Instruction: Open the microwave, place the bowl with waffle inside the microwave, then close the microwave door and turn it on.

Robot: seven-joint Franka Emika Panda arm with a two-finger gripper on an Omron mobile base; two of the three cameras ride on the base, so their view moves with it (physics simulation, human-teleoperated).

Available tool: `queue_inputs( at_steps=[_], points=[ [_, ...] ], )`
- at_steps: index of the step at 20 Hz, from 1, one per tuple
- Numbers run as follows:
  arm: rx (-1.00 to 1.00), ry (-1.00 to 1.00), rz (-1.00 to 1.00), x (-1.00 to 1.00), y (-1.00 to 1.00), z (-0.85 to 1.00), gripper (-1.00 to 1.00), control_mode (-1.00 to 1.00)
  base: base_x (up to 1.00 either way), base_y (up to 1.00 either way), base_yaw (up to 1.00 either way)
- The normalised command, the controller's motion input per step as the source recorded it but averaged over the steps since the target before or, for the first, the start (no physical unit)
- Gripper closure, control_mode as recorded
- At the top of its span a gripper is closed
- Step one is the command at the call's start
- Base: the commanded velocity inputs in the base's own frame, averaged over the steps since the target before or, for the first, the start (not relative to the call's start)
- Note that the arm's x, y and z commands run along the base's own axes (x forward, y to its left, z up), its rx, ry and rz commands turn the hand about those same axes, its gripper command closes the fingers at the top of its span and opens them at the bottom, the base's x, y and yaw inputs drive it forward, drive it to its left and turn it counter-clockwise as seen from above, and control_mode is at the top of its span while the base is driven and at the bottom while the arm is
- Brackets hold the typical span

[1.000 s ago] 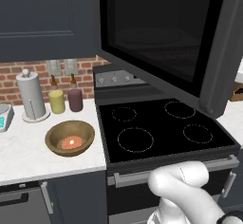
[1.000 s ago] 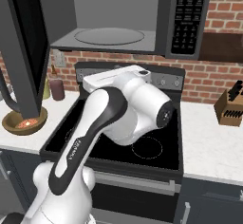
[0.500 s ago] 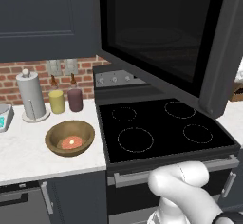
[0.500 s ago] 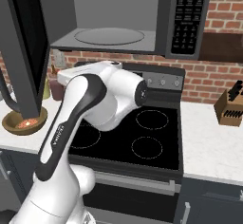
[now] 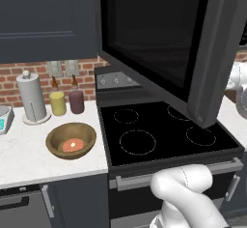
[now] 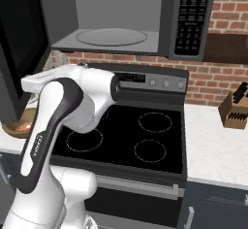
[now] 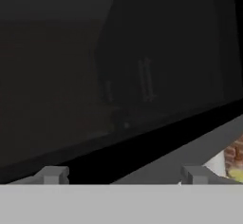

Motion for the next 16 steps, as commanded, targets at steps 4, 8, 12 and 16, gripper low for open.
queue_inputs(
  at_steps=[4, 8, 12, 16],
  points=[
    [-0.01, 0.0, 0.26, -0.76, 0.84, 0.0, -1.0, -1.0, 0.0, 0.0, 0.0],
    [-0.01, 0.01, 0.19, -0.38, 0.99, 0.0, -1.0, -1.0, 0.0, 0.0, 0.0],
    [-0.01, 0.05, 0.08, 0.0, 1.0, 0.0, -1.0, -1.0, 0.0, 0.0, 0.0],
    [-0.03, 0.01, 0.02, 0.01, 0.98, 0.02, -1.0, -1.0, 0.0, 0.0, 0.0]
  ],
)
